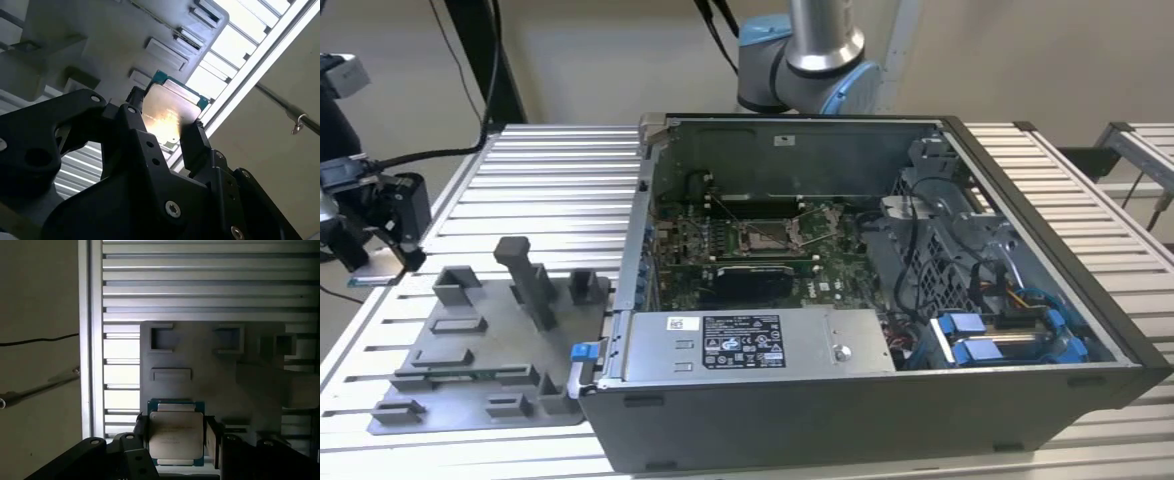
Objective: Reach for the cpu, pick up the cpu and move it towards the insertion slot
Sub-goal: 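Pick up the cpu and move it towards the insertion slot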
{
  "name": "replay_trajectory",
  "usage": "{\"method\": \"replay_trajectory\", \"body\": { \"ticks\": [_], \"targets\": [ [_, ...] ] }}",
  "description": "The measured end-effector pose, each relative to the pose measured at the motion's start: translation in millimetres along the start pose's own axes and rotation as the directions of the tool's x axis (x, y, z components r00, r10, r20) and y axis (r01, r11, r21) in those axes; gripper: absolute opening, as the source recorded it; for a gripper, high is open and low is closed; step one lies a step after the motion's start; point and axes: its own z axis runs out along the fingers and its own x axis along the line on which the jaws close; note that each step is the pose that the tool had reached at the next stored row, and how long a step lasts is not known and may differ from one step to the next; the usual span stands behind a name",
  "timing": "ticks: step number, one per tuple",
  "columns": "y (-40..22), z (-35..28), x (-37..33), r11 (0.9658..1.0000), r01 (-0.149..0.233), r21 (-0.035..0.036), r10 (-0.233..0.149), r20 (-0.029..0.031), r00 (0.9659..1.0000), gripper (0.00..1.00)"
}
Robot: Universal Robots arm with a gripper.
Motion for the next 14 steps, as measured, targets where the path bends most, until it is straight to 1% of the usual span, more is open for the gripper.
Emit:
{"method": "replay_trajectory", "body": {
  "ticks": [6, 14],
  "targets": [
    [0.1, -9.9, 0.0, 1.0000, 0.000, 0.0003, 0.000, 0.0001, 1.0000, 0.00],
    [0.2, -27.6, 0.1, 1.0000, 0.000, 0.0003, 0.000, 0.0000, 1.0000, 0.00]
  ]
}}
